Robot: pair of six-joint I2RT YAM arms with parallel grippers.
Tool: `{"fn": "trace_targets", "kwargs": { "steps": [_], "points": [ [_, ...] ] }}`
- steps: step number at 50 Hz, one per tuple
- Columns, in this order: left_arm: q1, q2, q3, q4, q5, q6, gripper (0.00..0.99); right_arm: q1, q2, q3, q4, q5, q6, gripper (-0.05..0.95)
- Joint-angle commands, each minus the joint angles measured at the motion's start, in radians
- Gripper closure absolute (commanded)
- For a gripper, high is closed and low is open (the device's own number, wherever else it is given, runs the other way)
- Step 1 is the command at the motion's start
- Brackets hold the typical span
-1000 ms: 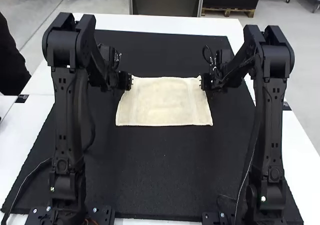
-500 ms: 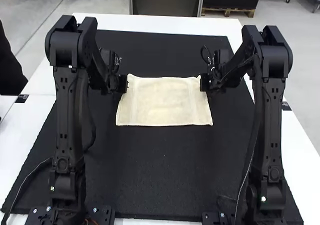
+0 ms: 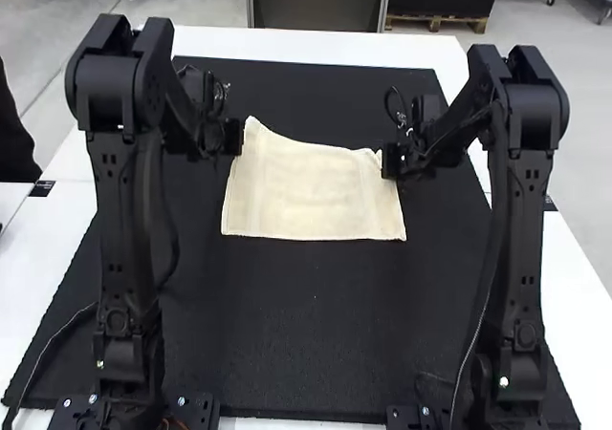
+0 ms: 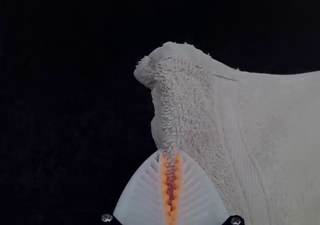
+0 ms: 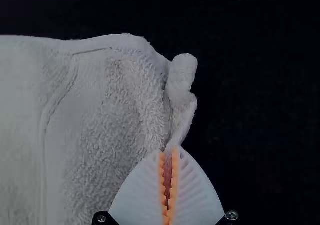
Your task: Fold the towel.
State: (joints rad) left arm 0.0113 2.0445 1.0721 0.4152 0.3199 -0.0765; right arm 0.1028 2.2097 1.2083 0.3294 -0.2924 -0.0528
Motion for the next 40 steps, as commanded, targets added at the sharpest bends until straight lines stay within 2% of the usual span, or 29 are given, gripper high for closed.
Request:
{"fn": "trace_targets", "kwargs": {
  "steps": [1,12,18,40],
  "points": [
    [0.018,-0.029,-0.035,-0.009,0.022,-0.003,0.980,0.005,-0.079,-0.030,0.000,-0.051,0.016,0.92],
    [0.044,-0.067,-0.112,-0.004,0.031,0.043,0.980,-0.017,-0.156,-0.087,0.022,-0.060,0.016,0.92],
    [0.052,-0.098,-0.147,-0.003,0.042,0.052,0.980,-0.028,-0.174,-0.099,0.025,-0.068,0.018,0.92],
    [0.052,-0.242,-0.215,-0.013,0.062,0.052,0.980,-0.054,-0.266,-0.158,0.019,-0.097,0.025,0.92]
  ]
}}
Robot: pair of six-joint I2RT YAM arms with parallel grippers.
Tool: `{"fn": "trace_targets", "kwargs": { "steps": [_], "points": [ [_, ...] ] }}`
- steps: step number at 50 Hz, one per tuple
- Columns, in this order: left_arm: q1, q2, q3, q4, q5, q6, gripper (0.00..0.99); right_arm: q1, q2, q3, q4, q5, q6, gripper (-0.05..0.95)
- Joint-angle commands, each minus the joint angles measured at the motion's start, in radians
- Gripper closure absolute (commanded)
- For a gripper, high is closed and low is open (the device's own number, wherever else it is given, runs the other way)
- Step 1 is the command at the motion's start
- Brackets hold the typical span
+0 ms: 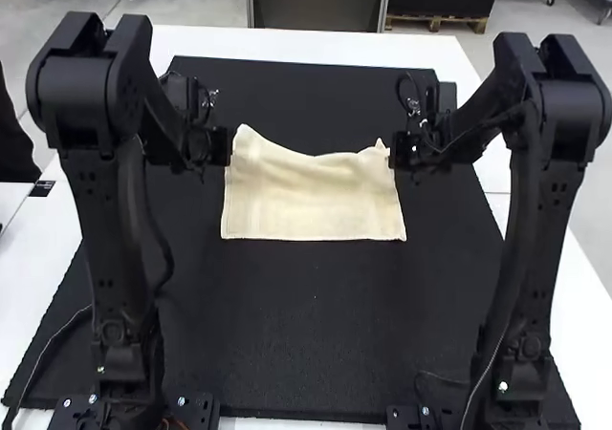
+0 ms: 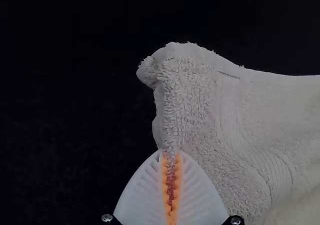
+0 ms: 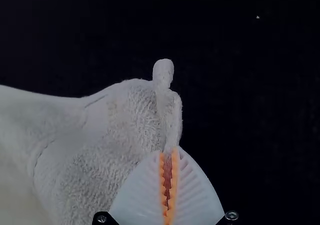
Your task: Fold the towel.
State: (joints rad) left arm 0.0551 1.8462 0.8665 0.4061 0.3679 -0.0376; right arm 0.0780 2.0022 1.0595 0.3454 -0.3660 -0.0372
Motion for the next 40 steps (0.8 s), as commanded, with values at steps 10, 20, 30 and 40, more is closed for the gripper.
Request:
{"fn": "trace_targets", "kwargs": {
  "steps": [10,20,30,40],
  "points": [
    [0.006,-0.110,-0.044,-0.020,0.017,0.013,0.980,-0.043,-0.105,-0.030,0.003,-0.034,0.020,0.92],
    [0.006,-0.157,-0.070,-0.043,0.019,0.013,0.980,-0.061,-0.138,-0.052,-0.017,-0.053,0.025,0.92],
    [0.003,-0.208,-0.092,-0.073,0.025,0.015,0.980,-0.072,-0.181,-0.073,-0.068,-0.073,0.020,0.92],
    [0.002,-0.262,-0.116,-0.099,0.025,0.015,0.980,-0.080,-0.227,-0.107,-0.097,-0.090,0.019,0.92]
  ]
}}
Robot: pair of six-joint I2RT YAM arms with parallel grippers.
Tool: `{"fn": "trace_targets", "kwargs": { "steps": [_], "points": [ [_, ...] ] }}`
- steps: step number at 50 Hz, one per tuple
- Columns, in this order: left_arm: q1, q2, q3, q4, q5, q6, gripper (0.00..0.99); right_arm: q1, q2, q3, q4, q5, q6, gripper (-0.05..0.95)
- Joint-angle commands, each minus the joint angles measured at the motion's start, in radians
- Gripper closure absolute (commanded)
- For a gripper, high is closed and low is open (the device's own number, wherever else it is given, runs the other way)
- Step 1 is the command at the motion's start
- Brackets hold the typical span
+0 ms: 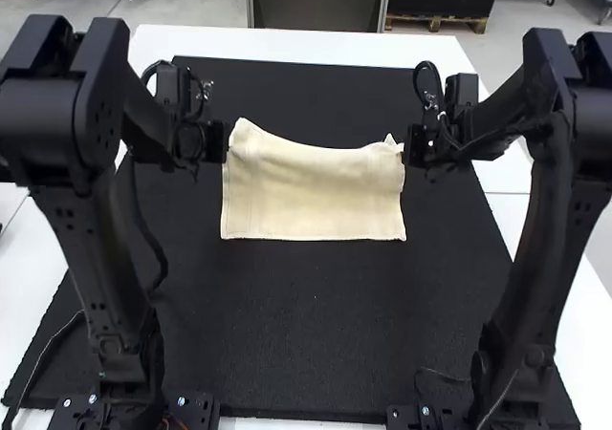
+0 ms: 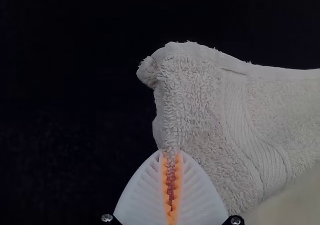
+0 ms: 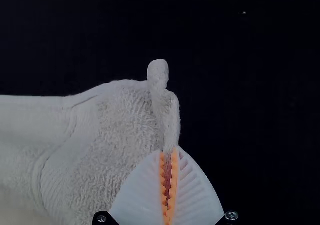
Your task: Fold the towel.
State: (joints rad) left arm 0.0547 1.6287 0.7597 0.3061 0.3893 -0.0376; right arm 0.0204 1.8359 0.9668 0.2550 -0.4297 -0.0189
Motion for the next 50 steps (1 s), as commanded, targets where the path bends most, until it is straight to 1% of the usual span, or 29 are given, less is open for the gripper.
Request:
{"fn": "trace_targets", "kwargs": {
  "steps": [1,6,15,22,34,50],
  "points": [
    [0.004,-0.049,-0.013,-0.004,0.003,0.015,0.980,-0.022,-0.066,-0.017,-0.010,-0.027,0.000,0.92],
    [0.002,-0.070,-0.030,-0.027,0.003,0.015,0.980,-0.025,-0.092,-0.039,-0.020,-0.037,0.002,0.92],
    [0.002,-0.122,-0.060,-0.053,0.003,0.015,0.980,-0.033,-0.148,-0.076,-0.068,-0.052,-0.003,0.92],
    [0.000,-0.151,-0.074,-0.090,0.002,0.031,0.980,-0.033,-0.187,-0.109,-0.092,-0.067,-0.001,0.92],
    [0.002,-0.198,-0.109,-0.111,0.000,0.036,0.980,-0.033,-0.227,-0.155,-0.118,-0.075,-0.003,0.92],
    [0.002,-0.248,-0.194,-0.113,-0.012,0.041,0.980,-0.056,-0.244,-0.221,-0.120,-0.076,-0.009,0.92]
  ]
}}
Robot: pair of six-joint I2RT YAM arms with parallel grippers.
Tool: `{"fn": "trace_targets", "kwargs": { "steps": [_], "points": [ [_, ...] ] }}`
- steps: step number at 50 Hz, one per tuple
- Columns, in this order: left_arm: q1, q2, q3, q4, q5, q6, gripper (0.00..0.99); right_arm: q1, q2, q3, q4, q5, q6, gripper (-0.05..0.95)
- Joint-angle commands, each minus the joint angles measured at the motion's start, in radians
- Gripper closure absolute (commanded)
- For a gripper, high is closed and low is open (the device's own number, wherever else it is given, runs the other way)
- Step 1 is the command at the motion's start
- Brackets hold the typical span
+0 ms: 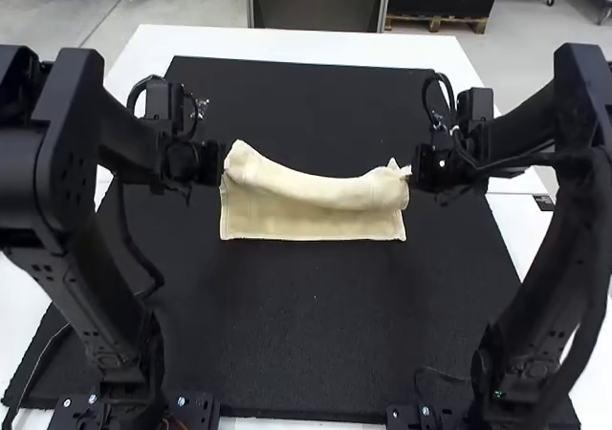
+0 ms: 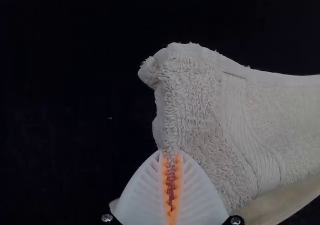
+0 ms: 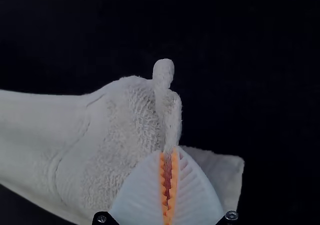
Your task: Fold the towel.
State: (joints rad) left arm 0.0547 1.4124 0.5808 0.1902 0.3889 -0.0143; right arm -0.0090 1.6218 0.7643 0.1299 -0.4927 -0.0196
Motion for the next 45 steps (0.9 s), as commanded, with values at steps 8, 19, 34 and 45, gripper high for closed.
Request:
{"fn": "trace_targets", "kwargs": {
  "steps": [8,19,34,45],
  "points": [
    [0.002,-0.055,-0.064,0.014,-0.021,0.022,0.980,-0.032,-0.028,-0.059,0.017,-0.010,-0.008,0.92],
    [0.000,-0.066,-0.133,0.054,-0.062,0.042,0.980,-0.048,-0.014,-0.114,0.077,-0.010,-0.005,0.92],
    [-0.013,-0.056,-0.217,0.167,-0.113,0.053,0.980,-0.077,0.052,-0.145,0.134,-0.009,-0.034,0.92],
    [-0.018,-0.035,-0.256,0.233,-0.136,0.053,0.979,-0.077,0.098,-0.152,0.189,0.000,-0.037,0.92]
  ]
}}
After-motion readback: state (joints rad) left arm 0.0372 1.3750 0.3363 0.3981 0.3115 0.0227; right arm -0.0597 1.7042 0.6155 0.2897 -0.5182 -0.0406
